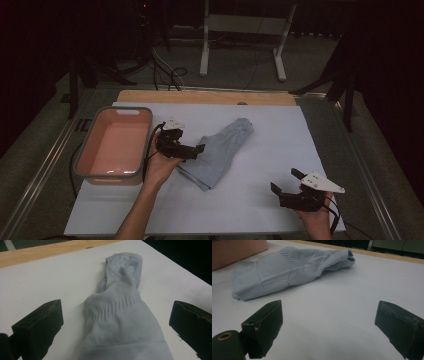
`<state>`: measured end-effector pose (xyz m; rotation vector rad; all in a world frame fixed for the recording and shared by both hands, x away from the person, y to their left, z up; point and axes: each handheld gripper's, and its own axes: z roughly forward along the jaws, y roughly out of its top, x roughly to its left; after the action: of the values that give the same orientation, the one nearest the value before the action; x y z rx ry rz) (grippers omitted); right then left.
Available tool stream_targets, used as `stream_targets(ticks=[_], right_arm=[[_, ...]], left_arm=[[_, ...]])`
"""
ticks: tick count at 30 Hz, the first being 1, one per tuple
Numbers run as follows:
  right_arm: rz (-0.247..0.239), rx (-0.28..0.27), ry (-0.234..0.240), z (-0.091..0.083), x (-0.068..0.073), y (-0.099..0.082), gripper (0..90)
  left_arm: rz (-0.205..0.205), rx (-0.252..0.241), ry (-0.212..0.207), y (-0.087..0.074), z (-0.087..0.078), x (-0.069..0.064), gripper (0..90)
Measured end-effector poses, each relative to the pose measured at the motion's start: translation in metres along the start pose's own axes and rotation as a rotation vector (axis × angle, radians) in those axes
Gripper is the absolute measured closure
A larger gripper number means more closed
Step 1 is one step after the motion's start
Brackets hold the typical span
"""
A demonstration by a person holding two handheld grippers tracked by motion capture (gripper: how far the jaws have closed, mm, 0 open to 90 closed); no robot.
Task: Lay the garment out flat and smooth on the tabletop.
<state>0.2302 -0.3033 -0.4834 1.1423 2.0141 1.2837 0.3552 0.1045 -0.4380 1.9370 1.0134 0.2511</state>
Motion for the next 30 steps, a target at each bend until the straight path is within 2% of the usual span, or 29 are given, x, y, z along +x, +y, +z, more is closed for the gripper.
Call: stream_targets(ticks=[5,13,15,19,25,30], right_arm=[[0.000,0.001,0.010,0.001,0.001,0.000,7.6],[0.002,0.002,0.017,0.002,0.004,0.002,7.6],[0.001,0.000,0.014,0.002,0.005,0.003,7.6],[0.014,0.006,0.019,0.003,0.005,0.005,7.7],[0.000,0.012,0.014,0.006,0.010,0.021,7.7],[-0.023,0.025,0.027,0.017,0.016,0.030,7.7]], left_arm=[[-0.008,-0.023,-0.008,-0.009,-0.007,0.003,0.2],[0.009,-0.015,-0.023,-0.021,-0.018,0.004,0.2],[0.007,0.000,-0.017,-0.023,-0.019,0.004,0.2],[0.037,0.005,0.000,-0.028,-0.022,0.003,0.2],[0.045,-0.032,0.000,-0.032,-0.024,0.003,0.2],[0.047,-0.054,-0.006,-0.034,-0.026,0.002,0.2]])
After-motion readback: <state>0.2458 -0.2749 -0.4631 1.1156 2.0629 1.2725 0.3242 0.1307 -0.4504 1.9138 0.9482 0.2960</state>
